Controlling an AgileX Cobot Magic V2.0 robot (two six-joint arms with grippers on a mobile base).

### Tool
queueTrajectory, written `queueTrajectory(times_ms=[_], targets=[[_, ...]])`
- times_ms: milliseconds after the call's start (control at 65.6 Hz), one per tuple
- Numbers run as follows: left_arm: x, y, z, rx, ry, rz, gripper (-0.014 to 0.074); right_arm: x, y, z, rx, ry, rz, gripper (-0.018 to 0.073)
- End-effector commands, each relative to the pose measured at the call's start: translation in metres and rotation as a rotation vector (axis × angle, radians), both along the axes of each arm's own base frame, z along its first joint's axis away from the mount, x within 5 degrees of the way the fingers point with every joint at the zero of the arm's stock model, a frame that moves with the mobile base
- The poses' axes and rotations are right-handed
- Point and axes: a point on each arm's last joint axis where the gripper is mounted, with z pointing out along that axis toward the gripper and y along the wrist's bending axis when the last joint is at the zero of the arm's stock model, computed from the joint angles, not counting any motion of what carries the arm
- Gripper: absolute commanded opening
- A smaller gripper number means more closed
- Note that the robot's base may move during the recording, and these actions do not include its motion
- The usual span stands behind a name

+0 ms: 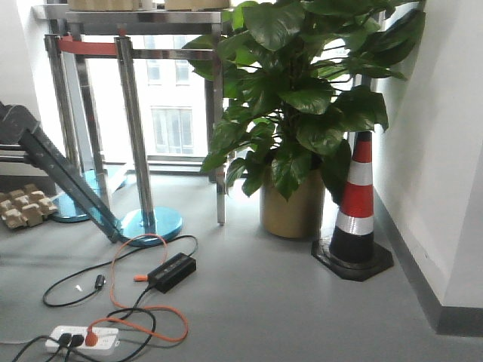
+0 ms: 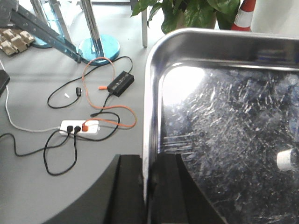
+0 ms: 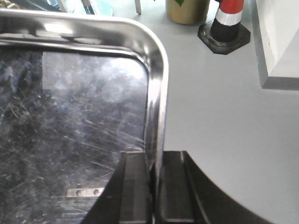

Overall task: Stack silver trays without gaps
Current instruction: 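Drive the base past the potted plant toward the other rack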

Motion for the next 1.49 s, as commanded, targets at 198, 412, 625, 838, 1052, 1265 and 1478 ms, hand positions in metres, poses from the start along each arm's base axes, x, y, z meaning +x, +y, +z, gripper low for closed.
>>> queueTrajectory(times_ms=[198, 412, 625, 838, 1052, 1265, 1478], targets=[[-0.002, -0.0125, 0.0015, -0.032, -0.029, -0.092, -0.0016, -0.0011, 0.021, 0.0117, 0.145, -0.076, 0.166, -0.0015], [-0.002, -0.0125, 0.0015, -0.032, -0.029, -0.092, -0.0016, -0.0011, 0.021, 0.0117, 0.145, -0.076, 0.166, -0.0015], [-0.002, -0.0125, 0.0015, -0.032, -0.029, -0.092, -0.0016, -0.0011, 0.021, 0.0117, 0.145, -0.076, 0.166, -0.0015], [-0.002, -0.0125, 0.0015, -0.032, -0.029, -0.092, -0.0016, -0.0011, 0.021, 0.0117, 0.145, -0.076, 0.166, -0.0015], [-0.002, -0.0125, 0.0015, -0.032, -0.029, -0.092, -0.0016, -0.0011, 0.021, 0.0117, 0.145, -0.076, 0.166, -0.0015], [-0.002, -0.0125, 0.0015, -0.032, -0.029, -0.092, -0.0016, -0.0011, 0.021, 0.0117, 0.145, -0.076, 0.166, -0.0015], [-0.002, -0.0125, 0.0015, -0.032, -0.029, -0.092, -0.0016, -0.0011, 0.021, 0.0117, 0.145, -0.076, 0.166, -0.0015]])
